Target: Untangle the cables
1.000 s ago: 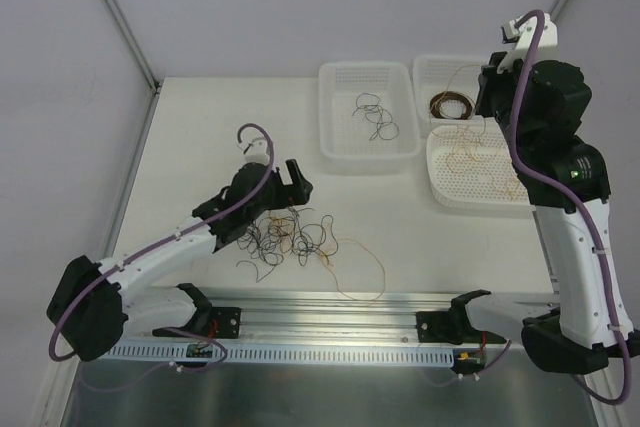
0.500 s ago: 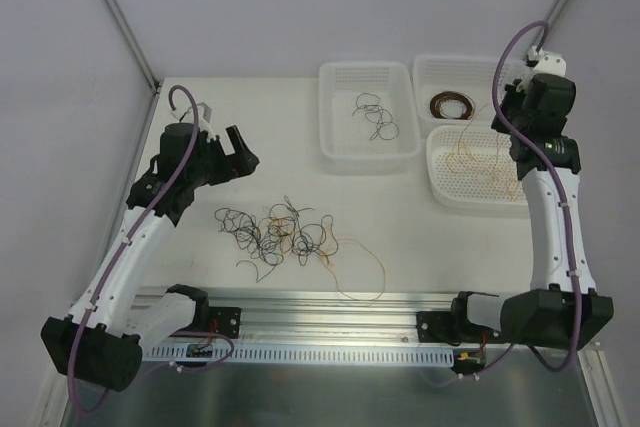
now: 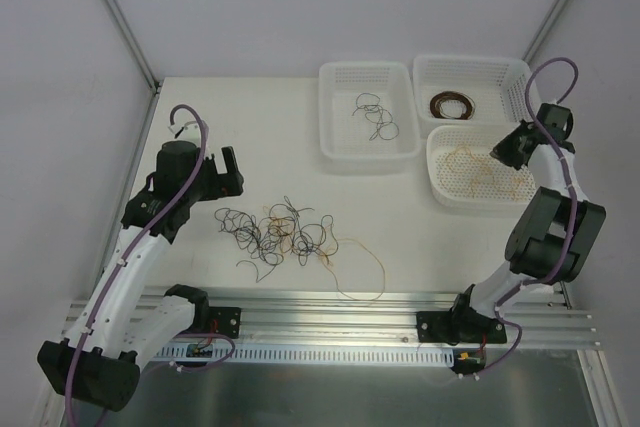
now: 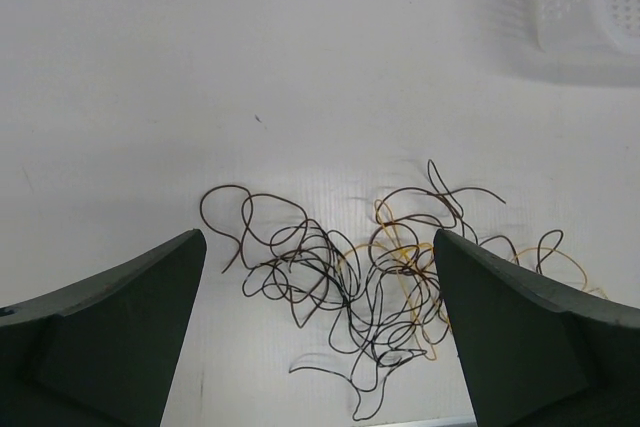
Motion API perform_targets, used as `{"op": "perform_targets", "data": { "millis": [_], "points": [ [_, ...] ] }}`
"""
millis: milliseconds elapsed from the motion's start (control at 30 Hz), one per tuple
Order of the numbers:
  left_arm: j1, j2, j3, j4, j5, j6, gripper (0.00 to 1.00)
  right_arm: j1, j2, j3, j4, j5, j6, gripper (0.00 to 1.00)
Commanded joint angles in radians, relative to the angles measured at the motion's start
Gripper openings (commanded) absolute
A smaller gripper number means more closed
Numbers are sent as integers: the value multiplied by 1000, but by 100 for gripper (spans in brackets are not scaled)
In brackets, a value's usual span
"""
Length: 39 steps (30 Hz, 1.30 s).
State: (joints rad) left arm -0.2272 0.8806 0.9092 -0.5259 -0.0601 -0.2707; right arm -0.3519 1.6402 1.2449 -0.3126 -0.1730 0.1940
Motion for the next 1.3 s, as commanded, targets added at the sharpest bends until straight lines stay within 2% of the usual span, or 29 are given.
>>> {"op": "perform_targets", "data": {
  "millis": [0,67,133,233,267,367,467,567,667,767,867,900,933,1067,1267],
  "points": [
    [5,-20,-6,3,-61,41,99,-59,58,-16,24,27,84,1],
    [5,-19,-9,3,-64,42,99,-64,76,4,-26,76,70,2],
    [5,-17,-10,3,-55,41,99,-64,86,27,-78,144,51,8],
    [5,-8,-9,3,-50,41,99,-61,35,27,-94,207,35,44],
    [5,-5,-9,3,-43,41,99,-56,18,31,-98,219,27,61],
    [5,4,-10,3,-18,41,99,-10,-40,77,-147,303,-42,79],
    [5,18,-10,3,-1,41,99,62,-104,116,-198,378,-94,87],
    [5,32,-12,4,17,44,99,123,-185,120,-233,403,-103,88],
    [6,55,-12,4,58,47,99,226,-252,113,-250,363,-145,88],
    [5,90,-9,6,129,50,99,400,-347,53,-235,230,-165,88],
    [5,127,-9,4,204,54,99,542,-388,-53,-203,182,-188,85],
    [5,136,-9,4,221,53,99,638,-398,-85,-197,182,-218,85],
    [5,158,-10,4,250,54,99,681,-411,-135,-185,146,-226,83],
    [5,208,-13,3,305,47,99,903,-401,-240,-163,37,-310,80],
    [5,287,-16,3,341,27,99,1076,-290,-349,-112,-32,-400,79]
  ]
}}
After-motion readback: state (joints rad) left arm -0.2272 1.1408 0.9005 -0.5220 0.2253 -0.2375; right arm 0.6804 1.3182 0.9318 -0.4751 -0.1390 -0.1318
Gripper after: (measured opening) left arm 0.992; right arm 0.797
